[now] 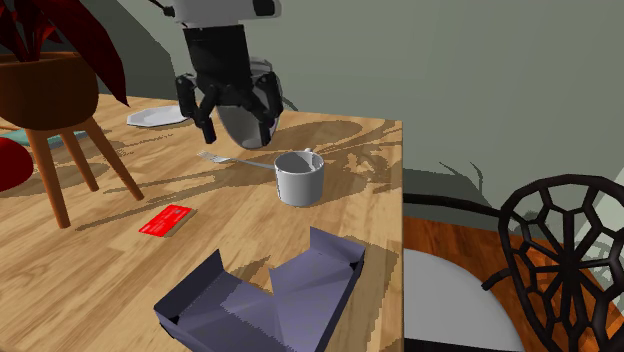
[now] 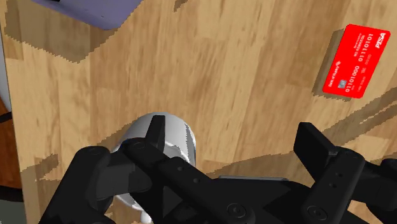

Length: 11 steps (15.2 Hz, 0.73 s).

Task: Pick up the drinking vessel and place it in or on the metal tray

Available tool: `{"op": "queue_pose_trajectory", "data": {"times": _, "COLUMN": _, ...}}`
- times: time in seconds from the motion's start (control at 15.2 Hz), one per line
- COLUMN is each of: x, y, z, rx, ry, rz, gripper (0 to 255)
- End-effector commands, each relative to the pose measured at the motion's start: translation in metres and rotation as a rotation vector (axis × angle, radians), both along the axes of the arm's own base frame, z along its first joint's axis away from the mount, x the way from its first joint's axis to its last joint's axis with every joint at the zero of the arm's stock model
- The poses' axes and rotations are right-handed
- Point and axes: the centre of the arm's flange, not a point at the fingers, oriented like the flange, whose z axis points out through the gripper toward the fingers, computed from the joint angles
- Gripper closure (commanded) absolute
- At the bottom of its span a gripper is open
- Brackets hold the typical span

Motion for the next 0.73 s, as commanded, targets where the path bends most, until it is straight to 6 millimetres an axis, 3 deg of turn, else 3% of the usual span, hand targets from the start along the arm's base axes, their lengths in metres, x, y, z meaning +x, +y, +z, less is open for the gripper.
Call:
{"op": "queue_pose_trajectory", "data": {"times": 0.0, "x": 0.02, "y": -0.002, "z": -0.013, "rx": -0.001, "ry": 0.002, "rz": 0.007, "gripper": 0}}
{"op": "queue_pose_trajectory", "data": {"times": 0.53, "x": 0.108, "y": -0.009, "z": -0.072, "rx": -0.002, "ry": 0.008, "rz": 0.032, "gripper": 0}}
{"op": "queue_pose_trajectory", "data": {"times": 0.66, "x": 0.11, "y": -0.009, "z": -0.08, "rx": -0.002, "ry": 0.009, "rz": 0.033, "gripper": 0}}
